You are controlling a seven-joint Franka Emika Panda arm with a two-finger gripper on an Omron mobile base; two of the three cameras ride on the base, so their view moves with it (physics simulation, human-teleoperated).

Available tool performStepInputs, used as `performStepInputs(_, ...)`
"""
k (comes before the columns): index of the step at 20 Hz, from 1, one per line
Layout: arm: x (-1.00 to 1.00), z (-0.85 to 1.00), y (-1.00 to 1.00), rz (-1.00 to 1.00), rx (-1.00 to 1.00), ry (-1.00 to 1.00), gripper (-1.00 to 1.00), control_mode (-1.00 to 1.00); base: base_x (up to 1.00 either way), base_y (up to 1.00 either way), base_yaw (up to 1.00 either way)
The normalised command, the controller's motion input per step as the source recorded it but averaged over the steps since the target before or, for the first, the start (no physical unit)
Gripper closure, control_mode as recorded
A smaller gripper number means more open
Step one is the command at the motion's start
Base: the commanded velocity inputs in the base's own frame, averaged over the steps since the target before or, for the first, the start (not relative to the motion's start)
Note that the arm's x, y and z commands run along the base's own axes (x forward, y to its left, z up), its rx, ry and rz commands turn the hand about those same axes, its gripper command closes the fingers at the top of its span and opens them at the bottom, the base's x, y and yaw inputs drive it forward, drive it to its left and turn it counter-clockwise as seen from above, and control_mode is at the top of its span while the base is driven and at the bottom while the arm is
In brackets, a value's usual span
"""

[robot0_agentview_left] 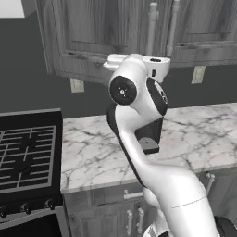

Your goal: Open the cabinet directly in front. Then move the wine and the mug to the dining counter with the candle on it.

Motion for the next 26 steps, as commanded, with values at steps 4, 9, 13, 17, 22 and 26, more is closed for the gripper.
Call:
performStepInputs(4,-0.74,0.00,1.00,-0.21,-0.03,0.00,1.00,-1.00,0.00,0.00,0.00)
performStepInputs(9,-0.45,0.00,0.97,-0.19,-0.10,0.00,-1.00,-1.00,0.00,0.00,0.00)
performStepInputs(13,-0.02,0.01,0.00,0.00,0.01,-0.02,-1.00,-1.00,0.00,0.00,0.00)
performStepInputs(17,-0.45,-0.05,0.00,0.02,0.00,0.00,-1.00,-1.00,0.00,0.00,0.00)
performStepInputs(22,-0.67,-0.07,0.00,0.04,0.00,0.00,-1.00,-1.00,0.00,0.00,0.00)
performStepInputs(26,-0.84,-0.02,-0.16,0.01,0.01,-0.04,-1.00,-1.00,0.00,0.00,0.00)
